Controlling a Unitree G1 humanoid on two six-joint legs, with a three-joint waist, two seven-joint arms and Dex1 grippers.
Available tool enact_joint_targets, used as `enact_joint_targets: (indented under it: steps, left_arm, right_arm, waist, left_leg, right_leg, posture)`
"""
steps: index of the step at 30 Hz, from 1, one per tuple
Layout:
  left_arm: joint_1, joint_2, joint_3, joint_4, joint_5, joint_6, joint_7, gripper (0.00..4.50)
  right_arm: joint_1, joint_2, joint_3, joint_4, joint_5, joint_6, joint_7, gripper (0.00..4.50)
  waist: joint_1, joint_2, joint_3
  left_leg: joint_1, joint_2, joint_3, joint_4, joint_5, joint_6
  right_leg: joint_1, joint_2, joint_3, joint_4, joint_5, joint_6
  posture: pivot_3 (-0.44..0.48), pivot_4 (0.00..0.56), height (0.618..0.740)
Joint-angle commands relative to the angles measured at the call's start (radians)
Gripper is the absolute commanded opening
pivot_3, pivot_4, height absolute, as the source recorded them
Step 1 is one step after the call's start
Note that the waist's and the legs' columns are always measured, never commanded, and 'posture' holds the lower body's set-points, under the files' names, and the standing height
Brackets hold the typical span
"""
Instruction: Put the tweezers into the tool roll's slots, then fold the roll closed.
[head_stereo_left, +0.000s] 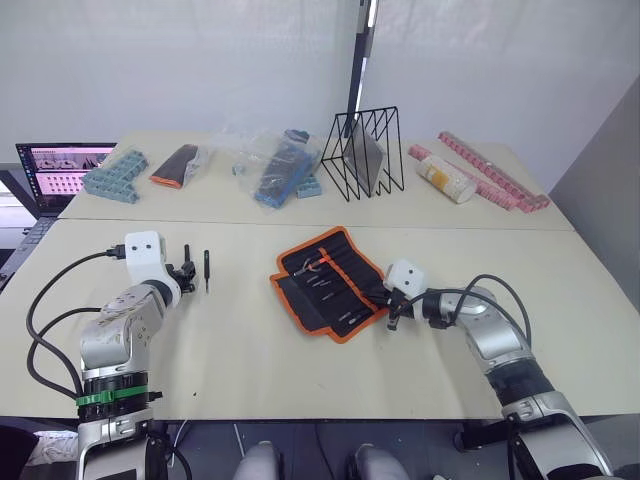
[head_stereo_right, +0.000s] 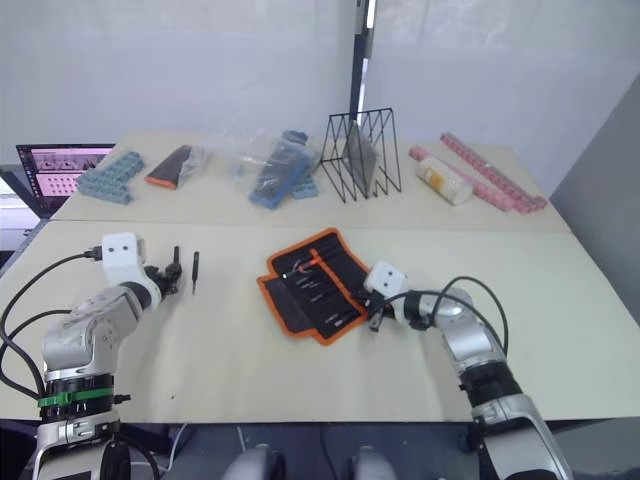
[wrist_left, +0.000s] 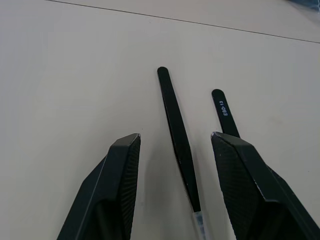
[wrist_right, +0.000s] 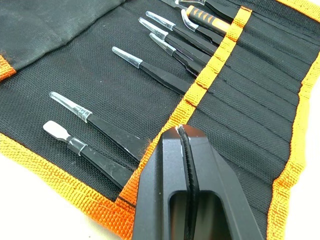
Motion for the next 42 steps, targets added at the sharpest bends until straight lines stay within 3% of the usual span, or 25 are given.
enact_joint_targets:
  steps: [1, 11, 19, 31, 42]
  left_arm:
    - [-0.018, 0.004, -0.01, 0.019, 0.017, -0.032, -0.001, 2.36]
    - [-0.019, -0.015, -0.051, 0.116, 0.038, -0.107, -0.023, 2.36]
    - [-0.03, -0.014, -0.05, 0.178, 0.042, -0.145, -0.041, 0.04]
    - [-0.023, 0.006, -0.022, 0.132, 0.051, -0.206, -0.035, 0.04]
    - [0.022, 0.118, -0.112, -0.101, 0.01, -0.185, -0.251, 0.04]
  right_arm:
    - [0.048, -0.024, 0.05, 0.043, -0.043, 0.045, 0.023, 0.0]
    - [0.057, -0.026, 0.051, 0.023, -0.039, 0.054, 0.015, 0.0]
    - [0.053, -0.027, 0.052, 0.021, -0.039, 0.059, 0.011, 0.0]
    - [0.046, -0.02, 0.056, 0.031, -0.039, 0.056, 0.012, 0.0]
    - [0.053, 0.002, 0.015, -0.016, -0.005, 0.03, -0.006, 0.0]
  waist:
    - [0.002, 0.0, 0.0]
    - [0.014, 0.001, -0.001]
    - [0.021, 0.003, -0.002]
    - [0.02, 0.003, -0.003]
    - [0.014, 0.003, -0.003]
  left_leg:
    - [0.0, 0.0, 0.0, 0.0, 0.0, 0.0]
    - [0.0, -0.001, 0.0, 0.0, 0.0, 0.0]
    - [0.001, -0.001, 0.0, 0.0, 0.0, 0.0]
    - [0.001, -0.001, 0.0, 0.0, 0.001, 0.0]
    - [0.0, -0.001, 0.0, 0.0, 0.0, 0.0]
  right_leg:
    - [0.0, 0.0, 0.0, 0.0, 0.0, 0.0]
    - [0.0, -0.001, 0.0, 0.0, 0.0, 0.001]
    - [0.001, -0.001, 0.0, 0.0, 0.0, 0.001]
    - [0.001, 0.0, 0.0, 0.0, 0.0, 0.001]
    - [0.0, 0.0, 0.001, -0.001, 0.0, 0.001]
  posture:
    - [0.0, 0.15, 0.685]
    - [0.0, 0.15, 0.685]
    - [0.0, 0.15, 0.685]
    - [0.0, 0.15, 0.685]
    - [0.0, 0.15, 0.685]
